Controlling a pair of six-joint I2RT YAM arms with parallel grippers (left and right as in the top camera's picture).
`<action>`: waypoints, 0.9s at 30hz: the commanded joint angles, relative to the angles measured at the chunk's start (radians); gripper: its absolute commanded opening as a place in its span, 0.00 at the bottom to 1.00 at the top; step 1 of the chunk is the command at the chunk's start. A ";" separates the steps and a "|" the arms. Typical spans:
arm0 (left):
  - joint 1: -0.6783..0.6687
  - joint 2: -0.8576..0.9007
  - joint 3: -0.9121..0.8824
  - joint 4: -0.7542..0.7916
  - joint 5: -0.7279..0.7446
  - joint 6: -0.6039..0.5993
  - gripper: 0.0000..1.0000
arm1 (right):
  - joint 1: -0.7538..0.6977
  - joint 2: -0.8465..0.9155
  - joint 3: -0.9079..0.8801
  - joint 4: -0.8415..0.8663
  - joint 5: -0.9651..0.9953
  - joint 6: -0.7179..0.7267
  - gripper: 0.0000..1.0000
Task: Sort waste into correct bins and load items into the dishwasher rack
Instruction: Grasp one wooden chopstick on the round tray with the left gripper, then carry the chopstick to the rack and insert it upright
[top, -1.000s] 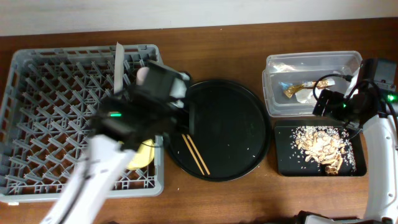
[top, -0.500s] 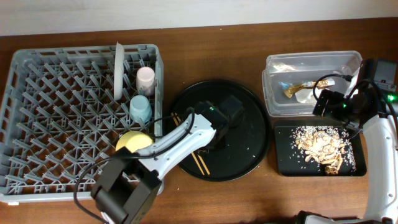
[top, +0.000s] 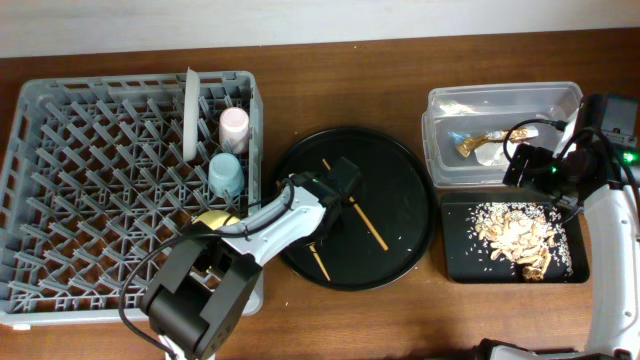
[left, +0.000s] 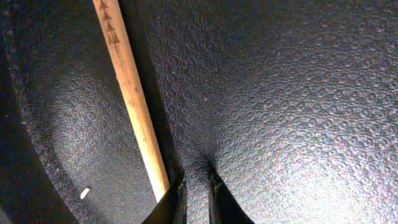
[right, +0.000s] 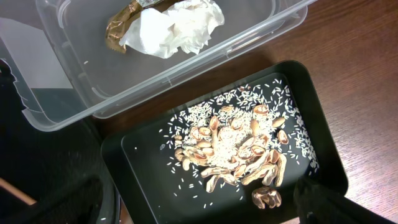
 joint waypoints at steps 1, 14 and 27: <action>-0.002 -0.061 0.028 0.011 0.042 -0.010 0.13 | -0.003 -0.001 0.011 0.000 0.009 0.000 0.99; -0.059 -0.014 0.059 0.440 0.057 -0.159 0.52 | -0.003 -0.001 0.011 0.000 0.009 0.000 0.99; -0.057 0.119 0.059 0.409 -0.011 -0.190 0.24 | -0.003 -0.001 0.011 0.000 0.009 0.000 0.99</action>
